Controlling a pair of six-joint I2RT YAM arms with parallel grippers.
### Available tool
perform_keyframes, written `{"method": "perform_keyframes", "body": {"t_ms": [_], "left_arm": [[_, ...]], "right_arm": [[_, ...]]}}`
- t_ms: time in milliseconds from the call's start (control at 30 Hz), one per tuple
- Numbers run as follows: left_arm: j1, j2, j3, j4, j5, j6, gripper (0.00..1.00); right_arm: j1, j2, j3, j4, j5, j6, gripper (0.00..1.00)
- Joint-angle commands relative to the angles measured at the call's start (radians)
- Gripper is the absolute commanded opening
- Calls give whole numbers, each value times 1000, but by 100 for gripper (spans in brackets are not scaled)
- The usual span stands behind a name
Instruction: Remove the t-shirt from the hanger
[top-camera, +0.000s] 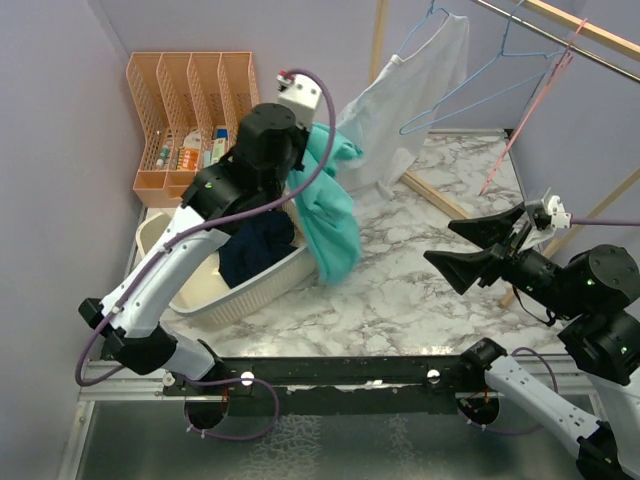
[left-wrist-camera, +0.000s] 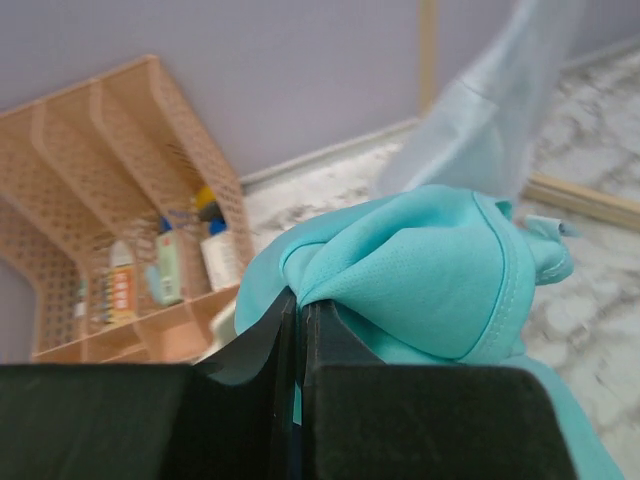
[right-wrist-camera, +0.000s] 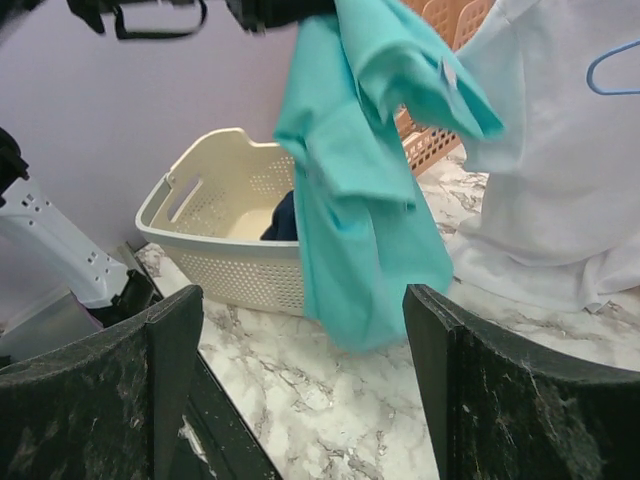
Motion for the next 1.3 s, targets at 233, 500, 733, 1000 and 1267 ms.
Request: {"method": "perform_keyframes", "body": {"t_ms": [233, 500, 733, 1000, 1267], "left_arm": [[55, -129, 194, 178, -397, 200, 0], [56, -237, -119, 310, -585, 307, 0], [86, -310, -495, 43, -360, -117, 0], [162, -309, -778, 2, -162, -327, 37], [222, -274, -795, -18, -17, -331, 80]], "right_arm": [[-2, 65, -39, 80, -56, 22, 81], [-2, 90, -65, 120, -77, 40, 81], [-2, 108, -82, 137, -91, 58, 81], [-2, 165, -83, 142, -124, 67, 81], [-2, 370, 19, 135, -207, 49, 80]]}}
